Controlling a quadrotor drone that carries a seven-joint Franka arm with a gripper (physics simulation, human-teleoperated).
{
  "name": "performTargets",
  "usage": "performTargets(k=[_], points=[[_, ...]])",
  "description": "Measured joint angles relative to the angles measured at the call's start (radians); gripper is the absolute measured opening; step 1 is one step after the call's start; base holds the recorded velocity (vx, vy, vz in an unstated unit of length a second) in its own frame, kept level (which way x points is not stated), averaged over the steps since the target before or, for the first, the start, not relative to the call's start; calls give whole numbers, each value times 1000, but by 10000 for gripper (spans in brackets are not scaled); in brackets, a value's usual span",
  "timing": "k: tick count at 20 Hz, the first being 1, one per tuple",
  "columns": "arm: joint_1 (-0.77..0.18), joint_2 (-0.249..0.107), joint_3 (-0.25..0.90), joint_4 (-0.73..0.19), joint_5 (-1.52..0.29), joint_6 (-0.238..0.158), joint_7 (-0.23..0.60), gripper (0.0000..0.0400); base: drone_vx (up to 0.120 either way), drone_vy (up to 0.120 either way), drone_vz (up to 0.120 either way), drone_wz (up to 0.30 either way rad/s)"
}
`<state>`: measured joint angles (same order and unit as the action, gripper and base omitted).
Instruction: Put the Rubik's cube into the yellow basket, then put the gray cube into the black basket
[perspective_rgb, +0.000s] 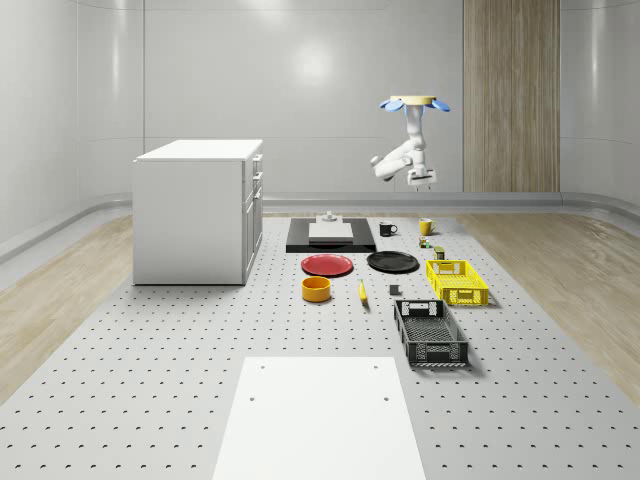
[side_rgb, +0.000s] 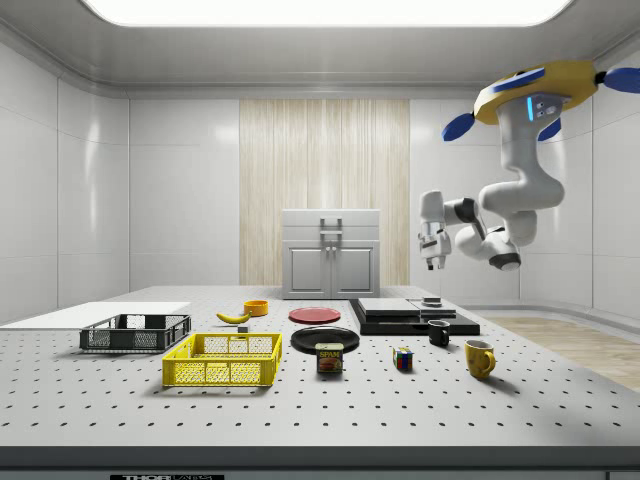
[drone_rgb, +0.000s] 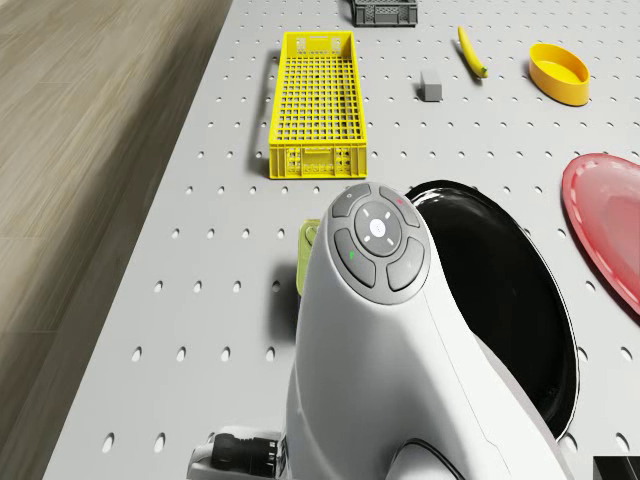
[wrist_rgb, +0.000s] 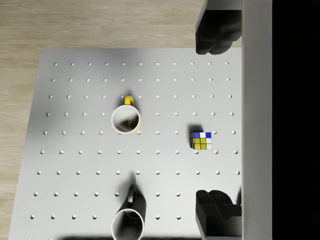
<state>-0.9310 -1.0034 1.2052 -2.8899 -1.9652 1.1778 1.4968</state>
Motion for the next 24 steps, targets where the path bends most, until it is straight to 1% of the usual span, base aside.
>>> performTargets(k=[2,4,5,7,9,15,20,24], points=[[-32,-16,16,-3,-11,-9,21,400,120,0,-120,0],[-56,-31,28,-5,-17,-12,38,400,120,-80,-120,0],[-65,-38,33,-6,-18,-13,44,400,120,-120,-120,0],[-81,-51,41,-6,-18,-11,56,400,120,0,-120,0],[-93,-63,49,-6,-16,-7,65,400,100,0,-60,0],[-118,-98,65,-5,-4,14,85,400,0,0,-120,0],[-131,-125,76,-3,9,36,96,400,120,0,-120,0],[-139,-145,83,-1,20,53,104,400,0,0,-120,0]])
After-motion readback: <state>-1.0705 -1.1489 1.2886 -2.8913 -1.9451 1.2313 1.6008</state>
